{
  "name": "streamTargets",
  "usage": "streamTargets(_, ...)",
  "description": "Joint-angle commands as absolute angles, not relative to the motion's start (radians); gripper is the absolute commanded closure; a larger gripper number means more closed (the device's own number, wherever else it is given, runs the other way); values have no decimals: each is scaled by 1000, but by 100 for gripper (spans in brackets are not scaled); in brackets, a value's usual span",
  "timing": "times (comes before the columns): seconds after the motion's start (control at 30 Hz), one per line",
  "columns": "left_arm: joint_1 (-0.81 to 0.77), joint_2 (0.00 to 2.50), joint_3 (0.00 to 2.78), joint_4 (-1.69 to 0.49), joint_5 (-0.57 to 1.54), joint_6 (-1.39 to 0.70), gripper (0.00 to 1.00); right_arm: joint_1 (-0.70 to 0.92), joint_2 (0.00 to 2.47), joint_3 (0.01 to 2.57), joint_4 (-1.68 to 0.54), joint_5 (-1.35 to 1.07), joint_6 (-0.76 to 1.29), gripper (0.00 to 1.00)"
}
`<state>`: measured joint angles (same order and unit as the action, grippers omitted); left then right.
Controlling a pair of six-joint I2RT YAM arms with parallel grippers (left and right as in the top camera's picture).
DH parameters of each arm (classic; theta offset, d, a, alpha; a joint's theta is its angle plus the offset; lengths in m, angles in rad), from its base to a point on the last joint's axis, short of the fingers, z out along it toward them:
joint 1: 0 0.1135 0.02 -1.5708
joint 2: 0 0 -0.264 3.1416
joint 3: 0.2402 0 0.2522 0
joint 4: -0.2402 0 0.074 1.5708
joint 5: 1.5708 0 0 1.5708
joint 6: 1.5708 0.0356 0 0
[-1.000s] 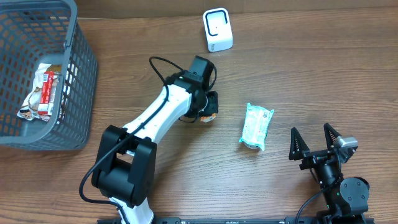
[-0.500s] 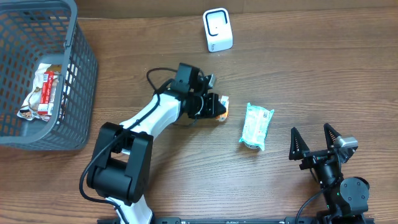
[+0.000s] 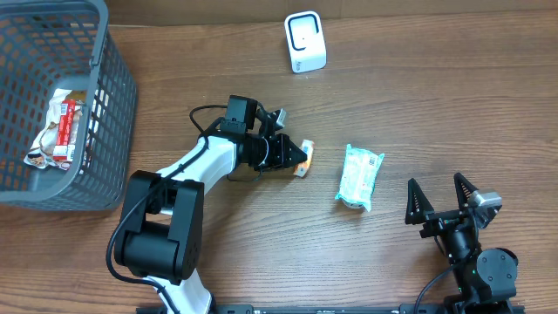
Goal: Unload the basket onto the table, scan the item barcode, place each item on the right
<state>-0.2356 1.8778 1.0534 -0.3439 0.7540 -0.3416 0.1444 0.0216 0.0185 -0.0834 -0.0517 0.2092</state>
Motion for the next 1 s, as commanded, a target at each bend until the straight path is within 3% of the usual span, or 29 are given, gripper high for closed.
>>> streamTargets(0.0, -235, 1856, 1048, -343, 775, -310, 85, 140, 20, 8, -81, -46, 210, 0)
streamTargets(0.47, -259, 1830, 1107, -432, 668, -306, 82, 140, 20, 8, -81, -46, 210, 0)
streamTargets(0.63, -371, 1781, 1207, -551, 416, -307, 79, 140, 20, 8, -81, -46, 210, 0)
streamTargets(0.77, -490, 1778, 1248, -582, 219, -324, 70, 140, 20, 8, -81, -46, 210, 0)
streamTargets(0.97, -621, 1800, 1246, -578, -75, -363, 69, 140, 20, 8, -81, -46, 210, 0)
